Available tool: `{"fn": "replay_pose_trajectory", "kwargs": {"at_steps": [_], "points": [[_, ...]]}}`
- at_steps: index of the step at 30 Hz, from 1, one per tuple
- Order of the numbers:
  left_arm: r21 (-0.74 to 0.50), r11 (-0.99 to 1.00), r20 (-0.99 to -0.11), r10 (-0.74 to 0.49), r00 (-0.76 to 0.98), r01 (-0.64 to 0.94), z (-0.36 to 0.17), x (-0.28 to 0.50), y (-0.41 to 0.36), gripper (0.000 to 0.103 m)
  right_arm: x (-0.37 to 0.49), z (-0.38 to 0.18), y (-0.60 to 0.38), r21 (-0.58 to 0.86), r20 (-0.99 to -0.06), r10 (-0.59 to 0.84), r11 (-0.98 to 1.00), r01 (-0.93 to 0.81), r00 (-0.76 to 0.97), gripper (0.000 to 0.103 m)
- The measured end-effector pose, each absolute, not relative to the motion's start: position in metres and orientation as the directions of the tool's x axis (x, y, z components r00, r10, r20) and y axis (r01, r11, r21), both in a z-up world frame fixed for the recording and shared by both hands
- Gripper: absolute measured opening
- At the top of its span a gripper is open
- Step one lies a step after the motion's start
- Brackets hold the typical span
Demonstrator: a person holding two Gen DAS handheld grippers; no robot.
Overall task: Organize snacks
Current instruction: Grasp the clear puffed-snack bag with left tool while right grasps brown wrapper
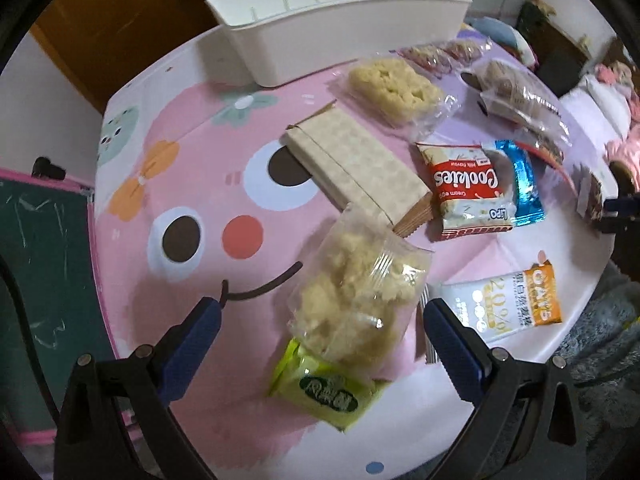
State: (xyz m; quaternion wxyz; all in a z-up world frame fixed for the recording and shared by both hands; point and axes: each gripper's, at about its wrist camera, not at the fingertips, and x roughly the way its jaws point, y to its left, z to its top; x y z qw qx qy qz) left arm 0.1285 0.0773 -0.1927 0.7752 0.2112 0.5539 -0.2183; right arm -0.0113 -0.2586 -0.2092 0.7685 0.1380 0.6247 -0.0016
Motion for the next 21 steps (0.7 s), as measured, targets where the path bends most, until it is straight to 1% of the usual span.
{"fn": "replay_pose_trajectory", "kwargs": {"at_steps": [6, 9, 11, 13, 15, 17, 18, 19, 21], "points": [[0.074, 0.804, -0.958, -0.108, 0.267, 0.59, -0.202, 0.14, 0.067, 0.101, 0.014, -0.21, -0.248, 0.146, -0.966, 0.104, 0.975, 0.168, 0.236, 0.074], [0.07, 0.806, -0.959, -0.109, 0.263, 0.588, -0.205, 0.143, 0.065, 0.101, 0.025, -0.211, -0.243, 0.103, -0.967, 0.058, 0.98, 0.17, 0.248, 0.071], [0.067, 0.807, -0.959, -0.11, 0.261, 0.587, -0.206, 0.145, 0.065, 0.101, 0.03, -0.212, -0.236, 0.048, -0.967, 0.007, 0.987, 0.156, 0.255, 0.066], [0.062, 0.806, -0.962, -0.11, 0.251, 0.588, -0.209, 0.147, 0.064, 0.099, 0.033, -0.213, -0.224, -0.037, -0.963, -0.065, 0.993, 0.11, 0.261, 0.056], [0.056, 0.806, -0.964, -0.111, 0.243, 0.589, -0.212, 0.148, 0.063, 0.098, 0.032, -0.211, -0.223, -0.03, -0.96, -0.055, 0.995, 0.092, 0.274, 0.049], [0.04, 0.802, -0.967, -0.12, 0.226, 0.596, -0.215, 0.149, 0.064, 0.093, 0.031, -0.211, -0.222, -0.029, -0.959, -0.052, 0.996, 0.086, 0.277, 0.045], [0.027, 0.8, -0.969, -0.126, 0.213, 0.599, -0.217, 0.15, 0.063, 0.087, 0.031, -0.21, -0.223, -0.028, -0.959, -0.051, 0.996, 0.088, 0.279, 0.039], [0.012, 0.799, -0.971, -0.134, 0.198, 0.601, -0.218, 0.15, 0.062, 0.078, 0.031, -0.21, -0.226, -0.013, -0.959, -0.04, 0.995, 0.096, 0.279, 0.037], [-0.018, 0.8, -0.975, -0.148, 0.168, 0.6, -0.222, 0.152, 0.062, 0.069, 0.03, -0.209, -0.23, 0.026, -0.96, -0.006, 0.994, 0.109, 0.281, 0.036]]}}
